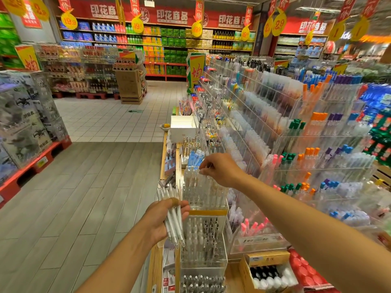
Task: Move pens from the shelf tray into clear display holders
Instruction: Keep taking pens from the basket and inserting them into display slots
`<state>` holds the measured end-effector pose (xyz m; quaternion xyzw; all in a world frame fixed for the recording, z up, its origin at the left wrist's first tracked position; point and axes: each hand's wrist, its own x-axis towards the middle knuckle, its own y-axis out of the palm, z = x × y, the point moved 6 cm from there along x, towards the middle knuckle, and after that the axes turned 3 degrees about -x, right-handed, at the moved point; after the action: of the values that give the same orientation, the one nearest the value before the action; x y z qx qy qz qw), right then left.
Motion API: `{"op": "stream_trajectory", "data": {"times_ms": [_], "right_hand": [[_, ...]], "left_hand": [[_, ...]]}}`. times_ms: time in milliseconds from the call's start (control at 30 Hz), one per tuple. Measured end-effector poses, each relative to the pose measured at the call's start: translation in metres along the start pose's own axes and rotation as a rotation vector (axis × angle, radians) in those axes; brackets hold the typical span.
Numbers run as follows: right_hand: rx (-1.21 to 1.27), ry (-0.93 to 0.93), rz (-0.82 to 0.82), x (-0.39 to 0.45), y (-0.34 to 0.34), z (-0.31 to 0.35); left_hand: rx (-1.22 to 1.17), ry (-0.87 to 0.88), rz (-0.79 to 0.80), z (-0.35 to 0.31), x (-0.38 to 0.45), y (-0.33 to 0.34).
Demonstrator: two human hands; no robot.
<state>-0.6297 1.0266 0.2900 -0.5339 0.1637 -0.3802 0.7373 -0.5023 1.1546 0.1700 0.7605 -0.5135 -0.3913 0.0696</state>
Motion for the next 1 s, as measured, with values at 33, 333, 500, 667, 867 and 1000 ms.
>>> {"op": "stream_trajectory", "data": {"times_ms": [33,333,500,667,867,1000], "right_hand": [[-0.035,-0.011,0.018,0.0,0.003,0.001],[-0.188,0.014,0.064,0.005,0.016,0.011],[-0.019,-0.03,0.015,-0.002,0.01,0.024],[0.158,0.003,0.159,-0.008,0.016,0.032],[0.401,0.091,0.255,-0.01,0.012,0.031],[0.45,0.106,0.263,-0.012,0.009,0.031]], "left_hand": [[0.003,-0.004,0.006,0.0,0.0,0.001],[0.011,-0.002,0.041,0.002,-0.001,0.014],[0.027,-0.001,0.122,0.001,-0.003,0.02],[-0.044,0.02,0.18,-0.002,-0.003,0.028],[-0.051,0.066,0.215,-0.004,-0.007,0.035],[-0.056,0.076,0.2,-0.005,-0.007,0.035]]}}
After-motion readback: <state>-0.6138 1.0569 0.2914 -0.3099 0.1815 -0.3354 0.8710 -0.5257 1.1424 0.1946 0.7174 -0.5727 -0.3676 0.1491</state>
